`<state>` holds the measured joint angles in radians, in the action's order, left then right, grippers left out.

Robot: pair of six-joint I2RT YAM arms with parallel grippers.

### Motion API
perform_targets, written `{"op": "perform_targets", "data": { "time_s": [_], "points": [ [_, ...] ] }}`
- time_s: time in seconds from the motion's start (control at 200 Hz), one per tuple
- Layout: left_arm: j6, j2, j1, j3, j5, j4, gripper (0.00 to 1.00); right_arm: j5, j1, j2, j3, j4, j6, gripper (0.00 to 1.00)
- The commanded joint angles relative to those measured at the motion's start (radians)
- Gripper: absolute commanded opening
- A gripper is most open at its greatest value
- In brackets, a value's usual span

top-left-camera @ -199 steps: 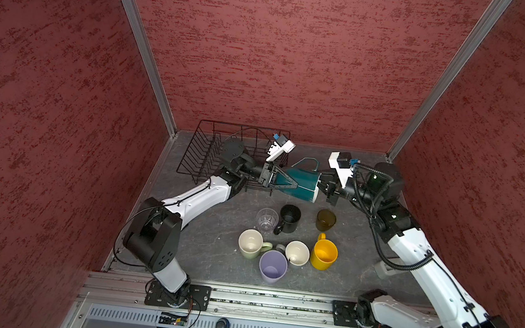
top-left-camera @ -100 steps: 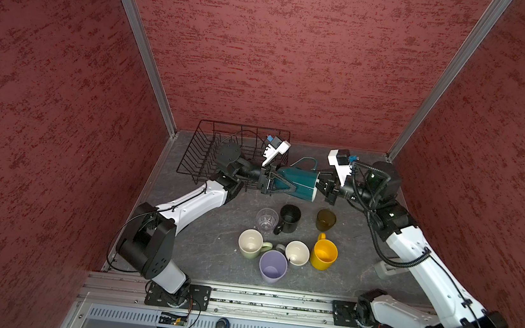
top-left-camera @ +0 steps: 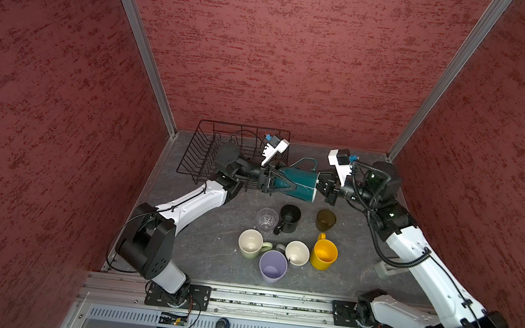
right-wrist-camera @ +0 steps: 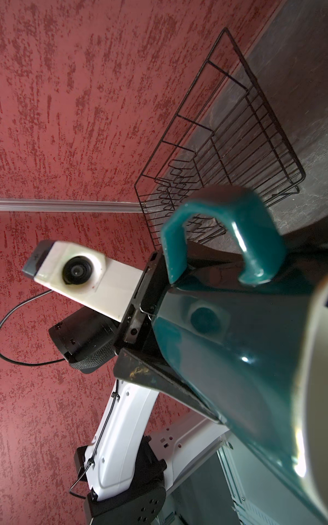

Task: Load cups into a dish rack
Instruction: Pass the cup.

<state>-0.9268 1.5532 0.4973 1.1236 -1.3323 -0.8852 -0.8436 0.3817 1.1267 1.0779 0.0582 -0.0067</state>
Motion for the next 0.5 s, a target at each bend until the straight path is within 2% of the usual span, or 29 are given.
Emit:
{"op": "perform_targets", "data": {
  "time_s": [0.0,0.1,0.14,0.496],
  "points": [
    [-0.037,0.009,-0.014,0.024,0.017,-0.076,0.35,0.003,0.005,-0.006,0.01,-0.02,0.005,0.0],
    [-0.05,0.007,-0.03,0.024,0.023,-0.085,0.11,0.012,0.005,-0.005,0.013,-0.018,0.007,0.0],
    [-0.05,0.004,-0.037,0.024,0.027,-0.082,0.0,0.019,0.005,-0.007,0.014,-0.018,0.007,0.04],
    [-0.046,-0.042,-0.081,0.003,0.046,-0.079,0.0,0.046,0.005,-0.006,0.021,-0.019,0.031,0.26]
  ]
}}
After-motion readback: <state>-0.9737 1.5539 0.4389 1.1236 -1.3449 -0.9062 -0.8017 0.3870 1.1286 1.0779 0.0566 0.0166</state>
